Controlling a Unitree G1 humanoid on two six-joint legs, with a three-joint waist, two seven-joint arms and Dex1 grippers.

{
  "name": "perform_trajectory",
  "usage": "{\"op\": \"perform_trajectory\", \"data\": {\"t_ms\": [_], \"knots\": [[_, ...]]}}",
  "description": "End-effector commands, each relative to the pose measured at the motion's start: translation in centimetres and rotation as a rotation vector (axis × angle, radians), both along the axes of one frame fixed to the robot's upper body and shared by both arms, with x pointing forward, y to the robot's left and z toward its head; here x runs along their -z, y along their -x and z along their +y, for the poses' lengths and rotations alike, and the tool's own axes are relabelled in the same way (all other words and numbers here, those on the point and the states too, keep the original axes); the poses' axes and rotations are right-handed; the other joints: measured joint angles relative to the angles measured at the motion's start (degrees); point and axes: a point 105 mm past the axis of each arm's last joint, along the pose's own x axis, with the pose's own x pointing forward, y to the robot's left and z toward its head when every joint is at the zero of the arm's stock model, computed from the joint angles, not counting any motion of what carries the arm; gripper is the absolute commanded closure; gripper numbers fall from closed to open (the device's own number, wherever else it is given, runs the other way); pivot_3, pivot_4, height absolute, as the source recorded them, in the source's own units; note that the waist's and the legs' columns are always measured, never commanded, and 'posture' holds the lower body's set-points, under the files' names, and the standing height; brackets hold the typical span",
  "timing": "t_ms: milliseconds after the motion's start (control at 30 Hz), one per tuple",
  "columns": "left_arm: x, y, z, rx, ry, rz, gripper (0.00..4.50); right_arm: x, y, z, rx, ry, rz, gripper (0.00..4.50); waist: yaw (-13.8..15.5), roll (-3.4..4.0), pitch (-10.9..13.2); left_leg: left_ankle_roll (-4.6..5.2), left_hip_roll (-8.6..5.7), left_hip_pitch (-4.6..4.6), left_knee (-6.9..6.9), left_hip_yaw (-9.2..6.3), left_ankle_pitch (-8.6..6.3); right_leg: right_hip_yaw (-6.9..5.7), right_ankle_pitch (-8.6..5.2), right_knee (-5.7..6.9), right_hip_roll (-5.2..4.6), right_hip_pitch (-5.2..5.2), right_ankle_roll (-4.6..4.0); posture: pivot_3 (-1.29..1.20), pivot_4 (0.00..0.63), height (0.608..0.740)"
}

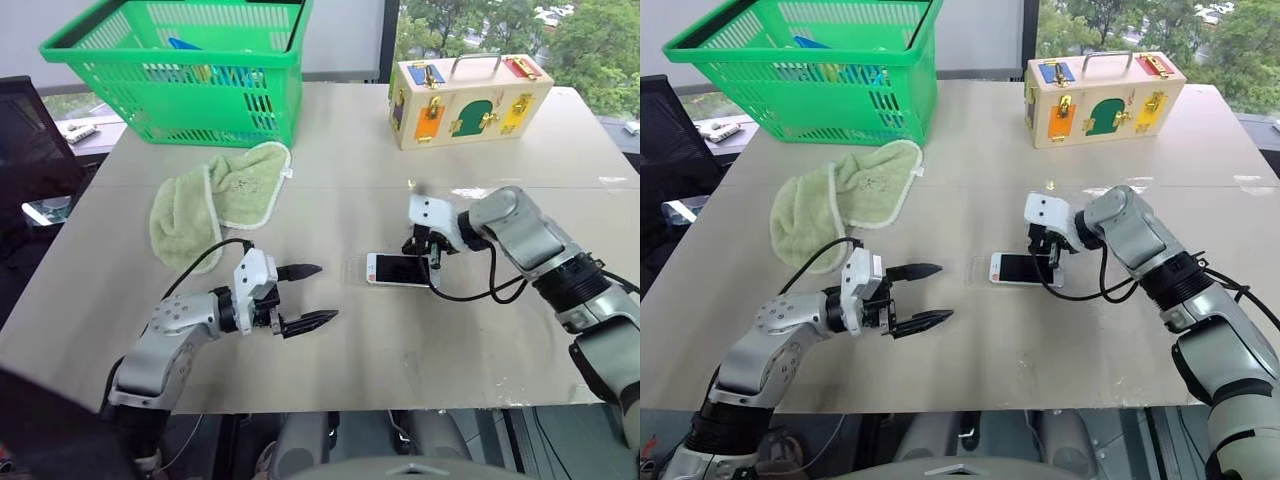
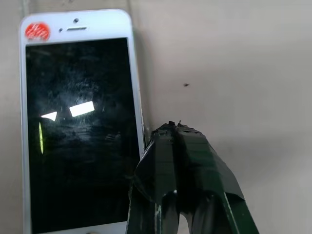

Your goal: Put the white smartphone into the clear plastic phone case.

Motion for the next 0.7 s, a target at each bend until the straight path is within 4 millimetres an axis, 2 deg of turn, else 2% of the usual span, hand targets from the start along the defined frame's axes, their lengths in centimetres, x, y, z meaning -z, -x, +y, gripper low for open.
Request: {"op": "perform_trajectory", "data": {"t_ms": [33,167,233,300,367,533,633,700], "knots": [[-1.2,0.3,-0.3,0.016,0.008,-0.055,0.00,-1.6,0.1,0.4,-0.032,-0.017,-0.054,4.47,0.0,0.00,0.0,0.00,0.00,0.00,0.00,0.00,0.00,0.00,0.00,0.00,0.00,0.00,0.00,0.00,0.150,0.740],[-1.1,0.1,-0.4,0.019,0.008,-0.056,0.00,-3.3,-0.6,0.7,-0.003,-0.059,-0.134,4.47,-0.1,0.00,0.0,-0.01,0.01,0.00,0.00,0.00,0.00,0.01,0.00,0.01,0.00,-0.01,0.00,0.00,0.150,0.740],[-1.1,0.1,-0.4,0.019,0.009,-0.057,0.00,-4.7,-0.5,1.2,0.007,-0.133,-0.144,4.47,-0.1,0.00,0.0,-0.01,0.01,0.00,0.00,0.00,0.00,0.01,0.00,0.01,0.00,0.00,0.00,0.00,0.150,0.740],[-1.1,-0.1,-0.4,0.020,0.011,-0.056,0.00,-6.0,1.3,2.5,-0.032,-0.261,-0.075,4.47,-0.1,0.01,0.0,-0.01,0.01,0.00,0.00,0.02,0.00,0.03,0.01,0.03,-0.01,-0.01,-0.01,0.00,0.150,0.740],[-1.1,-0.2,-0.5,0.021,0.012,-0.054,0.00,-5.9,2.7,3.2,-0.045,-0.312,-0.021,4.47,-0.1,0.00,0.0,-0.02,0.05,0.00,-0.01,0.00,0.00,0.01,0.01,0.04,0.00,-0.01,-0.01,0.00,0.150,0.740],[-1.2,-0.2,-0.5,0.021,0.016,-0.054,0.00,-2.5,3.8,4.1,0.026,-0.316,0.010,4.47,0.0,-0.04,0.0,-0.03,0.07,0.04,0.02,-0.02,-0.01,-0.02,0.00,0.06,-0.01,0.02,-0.01,0.00,0.150,0.740],[-1.2,0.0,-0.5,0.020,0.016,-0.053,0.00,-1.0,3.8,3.9,0.072,-0.281,0.004,4.47,-0.1,-0.01,0.0,-0.03,0.06,0.03,0.03,0.05,-0.01,0.05,0.00,0.09,-0.03,0.00,-0.01,0.00,0.150,0.740],[-1.1,0.1,-0.5,0.021,0.014,-0.052,0.00,0.7,3.8,3.4,0.101,-0.216,0.009,4.47,-0.2,-0.03,0.0,-0.03,0.06,0.04,0.04,0.08,-0.01,0.09,0.00,0.14,-0.03,-0.03,-0.02,0.00,0.150,0.740]]}}
